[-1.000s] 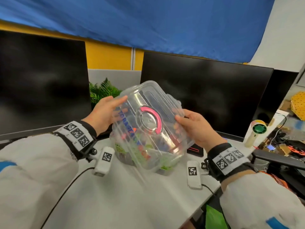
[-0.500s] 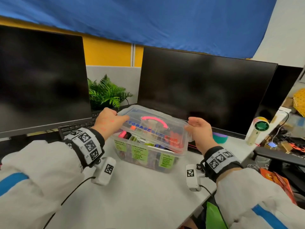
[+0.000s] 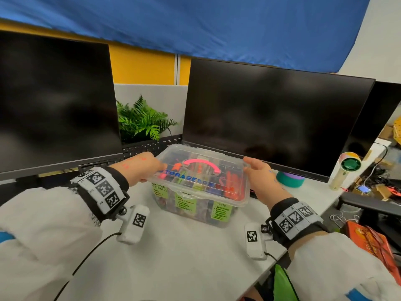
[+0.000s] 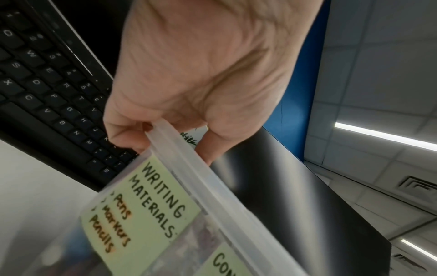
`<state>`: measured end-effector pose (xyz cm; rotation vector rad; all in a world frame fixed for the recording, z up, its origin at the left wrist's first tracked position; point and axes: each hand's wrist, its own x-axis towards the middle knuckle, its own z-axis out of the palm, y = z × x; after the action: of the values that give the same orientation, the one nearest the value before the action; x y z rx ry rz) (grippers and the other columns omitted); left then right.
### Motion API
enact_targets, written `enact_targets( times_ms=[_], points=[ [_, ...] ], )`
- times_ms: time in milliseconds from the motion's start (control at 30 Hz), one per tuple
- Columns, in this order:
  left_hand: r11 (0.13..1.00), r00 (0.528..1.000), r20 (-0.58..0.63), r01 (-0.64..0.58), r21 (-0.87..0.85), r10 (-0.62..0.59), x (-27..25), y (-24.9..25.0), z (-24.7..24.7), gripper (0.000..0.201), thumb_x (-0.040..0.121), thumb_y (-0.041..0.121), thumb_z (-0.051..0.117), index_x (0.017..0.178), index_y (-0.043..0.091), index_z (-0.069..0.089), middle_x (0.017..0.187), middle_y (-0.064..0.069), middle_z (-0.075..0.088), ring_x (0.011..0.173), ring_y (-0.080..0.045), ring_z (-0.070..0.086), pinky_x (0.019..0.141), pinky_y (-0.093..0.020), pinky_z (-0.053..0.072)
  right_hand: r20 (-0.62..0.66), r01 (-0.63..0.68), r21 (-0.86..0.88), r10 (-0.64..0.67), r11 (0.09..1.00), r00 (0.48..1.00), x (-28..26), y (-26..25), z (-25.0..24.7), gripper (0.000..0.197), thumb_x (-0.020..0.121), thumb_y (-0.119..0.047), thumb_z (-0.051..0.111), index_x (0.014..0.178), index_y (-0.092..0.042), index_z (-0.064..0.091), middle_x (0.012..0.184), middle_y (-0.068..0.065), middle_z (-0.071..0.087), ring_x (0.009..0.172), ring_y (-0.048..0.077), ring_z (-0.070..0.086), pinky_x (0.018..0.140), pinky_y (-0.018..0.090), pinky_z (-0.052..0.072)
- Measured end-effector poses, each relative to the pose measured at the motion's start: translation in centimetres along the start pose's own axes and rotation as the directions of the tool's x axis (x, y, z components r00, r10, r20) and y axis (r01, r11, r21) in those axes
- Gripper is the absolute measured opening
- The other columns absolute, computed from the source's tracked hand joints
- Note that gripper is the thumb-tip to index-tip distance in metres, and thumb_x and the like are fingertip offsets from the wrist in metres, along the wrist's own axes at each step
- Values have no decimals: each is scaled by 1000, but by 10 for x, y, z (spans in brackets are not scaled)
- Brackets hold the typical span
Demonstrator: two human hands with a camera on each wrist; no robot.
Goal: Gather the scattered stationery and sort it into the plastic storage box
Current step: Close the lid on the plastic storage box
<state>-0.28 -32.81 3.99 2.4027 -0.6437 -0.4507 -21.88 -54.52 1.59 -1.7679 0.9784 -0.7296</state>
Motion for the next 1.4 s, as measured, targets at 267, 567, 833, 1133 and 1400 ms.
enact_targets(
  times_ms=[267,567,833,1133,1400],
  points=[
    [991,998,49,-43,123,37,-9,5,5,46,101,44,51,127,6,56,120,-14,60,107,-30,59,89,-37,48,-112,-16,-92,6,996,994,1,5,4,42,99,-28,54,141,-22,52,134,5,59,105,19,60,91,36,51],
    [972,971,74,-231,37,228,-15,-1,6,38,105,34,44,133,9,46,143,-12,45,112,-23,52,93,-38,41,67,-170,295,157,940,985,1,15,10,46,105,-30,44,151,-27,38,146,3,50,127,28,55,105,51,47],
    [973,967,104,-229,-40,232,-4,-17,10,111,48,95,67,134,27,52,126,6,62,116,-15,60,103,-43,50,117,-157,657,106,737,987,-9,30,23,29,104,-36,46,131,-37,54,123,1,64,110,30,66,95,53,54],
    [814,897,217,-441,378,385,-23,-4,11,94,83,84,28,161,36,3,169,1,-9,153,-19,-18,121,-53,-9,171,169,-296,-122,940,978,8,10,-8,30,107,-29,35,133,-27,50,133,4,54,103,16,53,80,28,43],
    [704,772,424,-621,344,473,-20,11,14,90,69,93,44,148,67,10,169,9,-3,155,-16,-11,125,-46,2,408,345,-637,-78,689,910,40,-65,-7,44,97,-15,59,140,-19,54,141,1,54,130,20,50,106,31,40]
  ],
)
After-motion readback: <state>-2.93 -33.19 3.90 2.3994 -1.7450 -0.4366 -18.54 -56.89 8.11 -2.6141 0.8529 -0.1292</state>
